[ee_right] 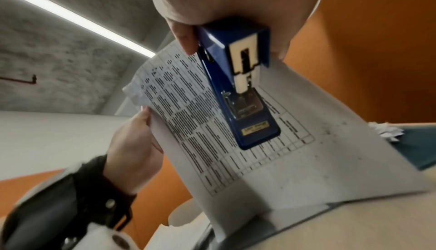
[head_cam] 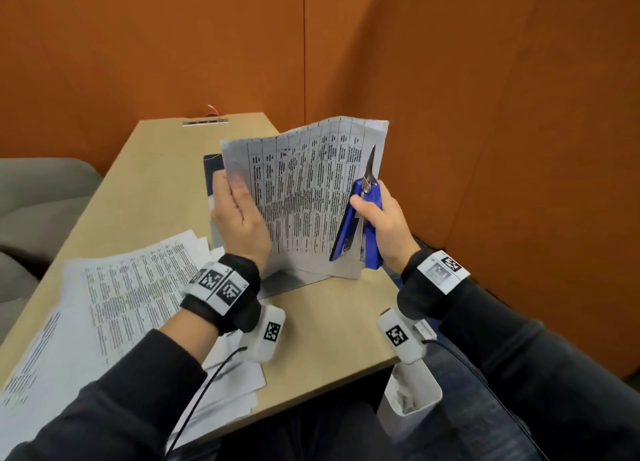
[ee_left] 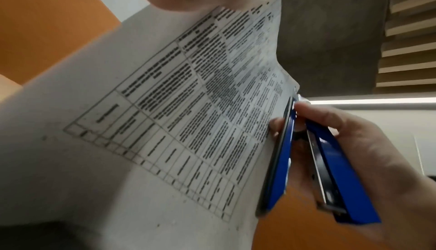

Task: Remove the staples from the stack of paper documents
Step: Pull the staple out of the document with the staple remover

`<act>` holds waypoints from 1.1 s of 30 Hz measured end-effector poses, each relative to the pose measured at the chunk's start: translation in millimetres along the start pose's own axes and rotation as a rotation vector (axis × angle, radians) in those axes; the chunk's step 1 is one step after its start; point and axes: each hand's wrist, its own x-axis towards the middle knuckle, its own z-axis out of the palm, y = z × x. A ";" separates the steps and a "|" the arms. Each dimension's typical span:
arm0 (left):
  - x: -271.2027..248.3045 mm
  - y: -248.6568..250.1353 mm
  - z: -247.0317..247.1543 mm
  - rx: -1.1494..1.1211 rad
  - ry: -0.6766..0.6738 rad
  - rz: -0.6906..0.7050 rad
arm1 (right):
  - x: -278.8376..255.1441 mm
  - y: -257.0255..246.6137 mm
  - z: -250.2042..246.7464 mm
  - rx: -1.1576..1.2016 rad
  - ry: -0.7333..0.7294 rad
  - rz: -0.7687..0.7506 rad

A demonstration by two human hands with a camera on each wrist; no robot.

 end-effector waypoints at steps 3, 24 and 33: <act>-1.0 -11.6 -3.1 0.082 -0.059 -0.071 | -1.1 5.9 -1.0 -0.092 -0.006 0.039; -29.1 -3.1 5.4 0.123 -0.651 -0.273 | 76.3 -40.2 44.4 -0.297 0.196 -0.125; -36.5 -11.1 11.9 0.124 -0.703 -0.269 | 79.2 -37.2 49.4 -0.421 0.182 -0.149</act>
